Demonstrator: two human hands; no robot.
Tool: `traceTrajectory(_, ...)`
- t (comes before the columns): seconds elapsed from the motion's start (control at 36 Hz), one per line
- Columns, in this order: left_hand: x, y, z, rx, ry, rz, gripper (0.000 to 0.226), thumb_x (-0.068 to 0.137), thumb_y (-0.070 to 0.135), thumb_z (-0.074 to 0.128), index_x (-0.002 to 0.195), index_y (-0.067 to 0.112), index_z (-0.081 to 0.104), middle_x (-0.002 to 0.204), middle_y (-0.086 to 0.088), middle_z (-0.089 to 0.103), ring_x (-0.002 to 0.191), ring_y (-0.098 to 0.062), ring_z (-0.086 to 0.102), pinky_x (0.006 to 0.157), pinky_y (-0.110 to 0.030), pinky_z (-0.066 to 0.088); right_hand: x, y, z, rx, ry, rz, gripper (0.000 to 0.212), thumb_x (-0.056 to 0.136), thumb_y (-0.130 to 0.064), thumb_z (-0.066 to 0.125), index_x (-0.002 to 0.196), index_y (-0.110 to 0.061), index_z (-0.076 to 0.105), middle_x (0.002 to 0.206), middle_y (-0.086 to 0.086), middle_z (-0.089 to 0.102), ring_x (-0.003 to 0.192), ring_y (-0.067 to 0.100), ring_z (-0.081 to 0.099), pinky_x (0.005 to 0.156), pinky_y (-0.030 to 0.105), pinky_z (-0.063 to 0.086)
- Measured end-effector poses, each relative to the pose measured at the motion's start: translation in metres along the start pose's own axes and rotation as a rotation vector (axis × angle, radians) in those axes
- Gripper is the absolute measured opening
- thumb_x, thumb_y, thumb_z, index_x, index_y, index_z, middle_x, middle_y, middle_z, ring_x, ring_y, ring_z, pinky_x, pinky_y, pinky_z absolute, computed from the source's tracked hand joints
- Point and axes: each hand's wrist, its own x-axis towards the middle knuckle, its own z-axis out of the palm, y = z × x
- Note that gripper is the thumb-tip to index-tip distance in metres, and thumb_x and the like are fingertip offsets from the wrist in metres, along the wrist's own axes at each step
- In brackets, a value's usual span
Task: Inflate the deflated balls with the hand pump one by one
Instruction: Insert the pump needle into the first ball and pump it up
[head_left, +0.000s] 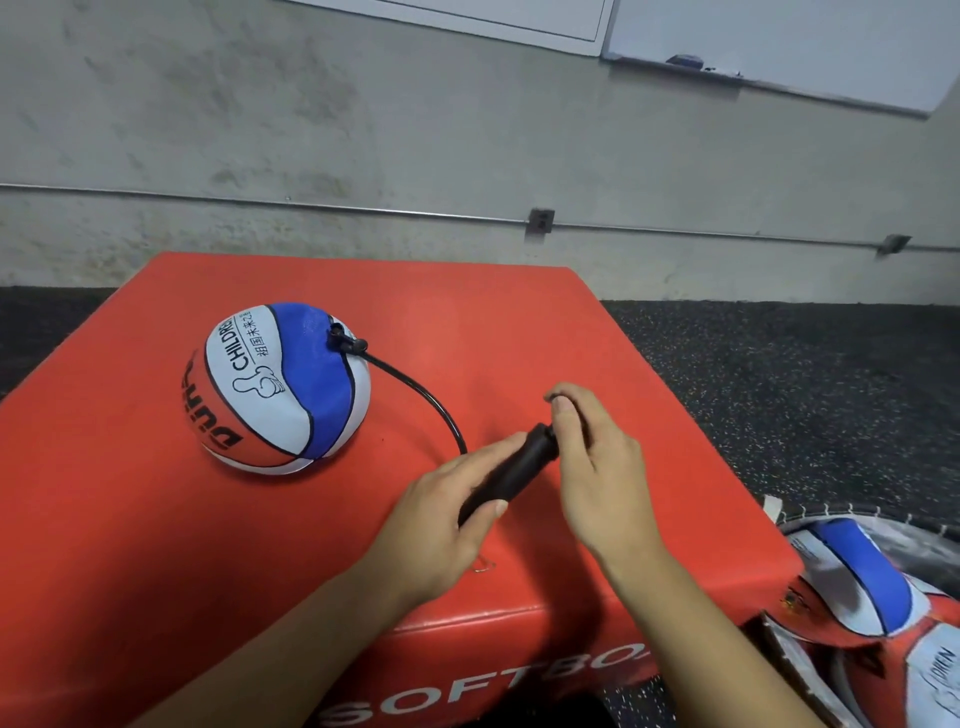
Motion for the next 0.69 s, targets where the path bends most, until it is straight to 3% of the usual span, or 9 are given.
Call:
traceTrajectory(0.17,0.001,0.003,-0.005,-0.045,-0.002,-0.026,0.071,0.098,0.002,0.064,0.154,0.043,0.046,0.142,0.034,0.054,0.130,0.005,0.056,0.112,-0.023,0.047,0.005,0.002,-0.022,-0.232,-0.194,-0.124,0.052,0.101,-0.066,0.020,0.141,-0.046,0.047,0.130,-0.017,0.065,0.121,0.014,0.063,0.099,0.043,0.050)
traceTrajectory(0.31,0.000,0.004,-0.005,-0.012,-0.026,-0.034,0.072,0.099,0.006,0.064,0.153,0.050,0.044,0.140,0.037,0.055,0.129,0.006,0.057,0.113,-0.027,0.048,0.012,0.001,-0.044,-0.256,-0.091,-0.198,0.047,0.105,-0.056,0.028,0.141,-0.039,0.052,0.132,-0.013,0.067,0.122,0.015,0.064,0.097,0.041,0.052)
traceTrajectory(0.42,-0.002,0.008,-0.004,0.020,-0.071,0.002,0.073,0.100,0.007,0.061,0.154,0.051,0.041,0.148,0.034,0.050,0.135,0.007,0.052,0.110,-0.035,0.052,0.031,0.004,-0.081,-0.024,0.180,-0.126,0.038,0.108,-0.041,0.039,0.135,-0.028,0.062,0.117,-0.019,0.067,0.105,0.004,0.063,0.096,0.026,0.047)
traceTrajectory(0.5,-0.002,0.008,-0.003,0.048,-0.072,0.032,0.070,0.100,0.007,0.061,0.155,0.045,0.043,0.151,0.033,0.049,0.138,0.007,0.048,0.116,-0.036,0.045,0.032,0.006,-0.094,0.035,0.262,-0.095,0.037,0.109,-0.040,0.039,0.135,-0.028,0.063,0.101,-0.011,0.066,0.096,0.014,0.060,0.086,0.016,0.044)
traceTrajectory(0.56,-0.002,0.006,-0.002,0.067,-0.065,0.032,0.069,0.100,0.009,0.061,0.155,0.046,0.042,0.150,0.034,0.049,0.137,0.008,0.048,0.117,-0.036,0.045,0.028,0.005,-0.091,0.060,0.284,-0.075,0.034,0.110,-0.038,0.039,0.133,-0.031,0.063,0.096,0.004,0.065,0.089,0.020,0.058,0.083,0.028,0.047)
traceTrajectory(0.61,-0.003,0.005,-0.002,0.070,-0.059,0.026,0.069,0.101,0.010,0.061,0.155,0.047,0.041,0.149,0.034,0.049,0.137,0.009,0.049,0.116,-0.035,0.045,0.027,0.004,-0.083,0.071,0.314,-0.069,0.032,0.110,-0.040,0.038,0.130,-0.033,0.062,0.084,-0.004,0.061,0.077,0.014,0.055,0.078,0.036,0.046)
traceTrajectory(0.69,-0.005,0.004,-0.001,0.053,-0.052,0.027,0.068,0.101,0.010,0.060,0.156,0.047,0.041,0.151,0.032,0.049,0.137,0.007,0.049,0.116,-0.035,0.046,0.025,0.007,-0.065,0.038,0.284,-0.095,0.033,0.110,-0.037,0.039,0.131,-0.027,0.062,0.078,-0.022,0.053,0.073,-0.006,0.052,0.070,0.024,0.038)
